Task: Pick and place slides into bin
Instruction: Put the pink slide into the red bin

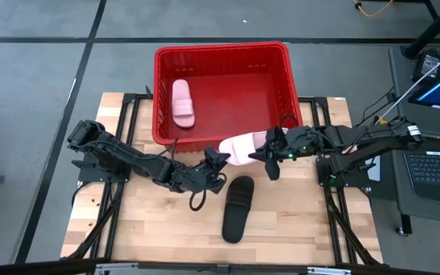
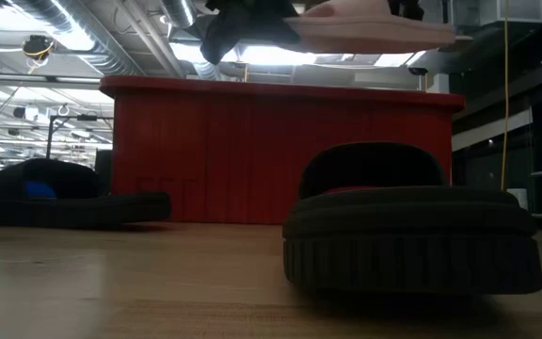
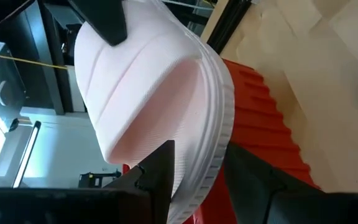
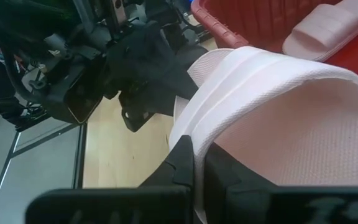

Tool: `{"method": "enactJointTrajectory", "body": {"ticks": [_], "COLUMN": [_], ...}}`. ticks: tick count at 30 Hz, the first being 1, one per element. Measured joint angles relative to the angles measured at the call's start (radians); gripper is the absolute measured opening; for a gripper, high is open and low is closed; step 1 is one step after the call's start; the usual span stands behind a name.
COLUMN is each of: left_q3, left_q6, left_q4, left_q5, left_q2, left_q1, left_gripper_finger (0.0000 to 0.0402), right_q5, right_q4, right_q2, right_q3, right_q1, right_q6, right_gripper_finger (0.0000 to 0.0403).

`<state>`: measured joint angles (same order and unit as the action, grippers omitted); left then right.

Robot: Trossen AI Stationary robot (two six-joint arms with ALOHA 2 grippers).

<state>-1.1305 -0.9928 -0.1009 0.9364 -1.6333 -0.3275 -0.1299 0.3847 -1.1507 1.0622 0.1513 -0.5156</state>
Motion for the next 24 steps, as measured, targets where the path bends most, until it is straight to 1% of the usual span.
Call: {"method": "enactJointTrajectory", "body": {"ticks": [4,6,9,14,16,19,24], "left_q3": [0.000,0.000,0.000,0.000,0.000,-0.001,-0.001], "left_q6": [0.000,-0.020,-0.050,-0.053,-0.044,-0.039,-0.107], "left_q4": [0.001,0.003,0.017,0.064,0.072,0.074,0.079], "left_q5": [-0.077,-0.099,-0.100,-0.104,-0.105,-0.086,0.032], "left_q2": [0.000,0.000,0.000,0.000,0.000,0.001,0.001], "left_q1": [0.003,0.003,0.011,0.027,0.034,0.037,0.033], "left_gripper_finger": [0.0127,0.0121,0.0096,0.0029,0.0027,0.0027,0.0027], "right_q5": [0.008,0.012,0.008,0.000,-0.002,-0.007,-0.007], "right_q4": [0.004,0.004,0.004,0.003,0.003,0.002,-0.001], "right_q2": [0.000,0.000,0.000,-0.002,-0.002,-0.002,-0.002], "right_q3": [0.000,0.000,0.000,0.000,0.000,0.000,0.000], "right_q1": [0.001,0.001,0.001,0.002,0.002,0.002,0.002], "right_q6": [0.001,0.003,0.005,0.027,0.042,0.065,0.126], "right_gripper_finger": [0.0011,0.0011,0.0011,0.0011,0.0011,0.0014,0.0066]}}
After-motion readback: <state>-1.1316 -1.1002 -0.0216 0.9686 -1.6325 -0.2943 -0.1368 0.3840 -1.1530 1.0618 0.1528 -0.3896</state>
